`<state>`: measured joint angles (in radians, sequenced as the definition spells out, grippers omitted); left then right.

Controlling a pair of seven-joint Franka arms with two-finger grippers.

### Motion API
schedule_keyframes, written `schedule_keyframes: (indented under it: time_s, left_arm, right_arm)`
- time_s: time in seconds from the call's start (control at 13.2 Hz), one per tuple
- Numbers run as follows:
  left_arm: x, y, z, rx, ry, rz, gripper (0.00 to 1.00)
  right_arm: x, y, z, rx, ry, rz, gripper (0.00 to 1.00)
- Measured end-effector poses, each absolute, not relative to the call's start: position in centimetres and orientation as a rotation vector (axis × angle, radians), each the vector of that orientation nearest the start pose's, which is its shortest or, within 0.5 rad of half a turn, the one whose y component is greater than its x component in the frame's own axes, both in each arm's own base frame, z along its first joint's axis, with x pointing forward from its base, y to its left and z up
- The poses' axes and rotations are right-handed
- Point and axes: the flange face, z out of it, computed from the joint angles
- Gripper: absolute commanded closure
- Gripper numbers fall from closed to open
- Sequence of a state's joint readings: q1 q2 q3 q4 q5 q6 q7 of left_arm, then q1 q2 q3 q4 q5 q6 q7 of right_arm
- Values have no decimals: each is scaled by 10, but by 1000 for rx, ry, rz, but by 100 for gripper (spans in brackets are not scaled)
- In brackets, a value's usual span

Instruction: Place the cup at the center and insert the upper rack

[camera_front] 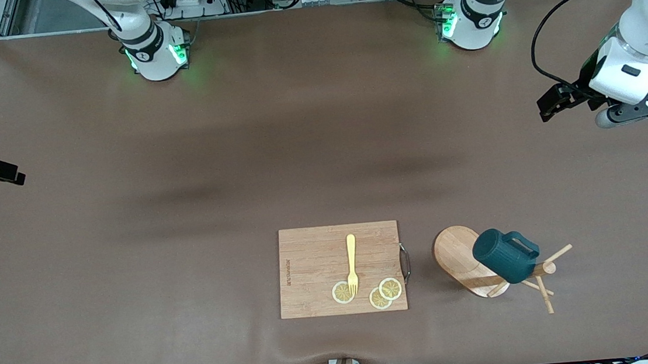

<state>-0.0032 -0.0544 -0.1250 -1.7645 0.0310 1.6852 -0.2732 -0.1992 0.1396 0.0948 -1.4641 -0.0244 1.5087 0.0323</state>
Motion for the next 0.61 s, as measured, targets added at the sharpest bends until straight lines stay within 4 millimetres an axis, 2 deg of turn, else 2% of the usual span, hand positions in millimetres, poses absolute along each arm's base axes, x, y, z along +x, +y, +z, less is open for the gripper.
schedule_keyframes:
  time_s: [0.3,0.61]
  left_arm:
    - [535,-60,575,-3088,-242,51,0]
    - [531,-47,592,-3085,-280,50,0]
  right_arm:
    - [585,-68,590,-3138,216,153,0]
    - [585,-68,590,-3138,216,153,0]
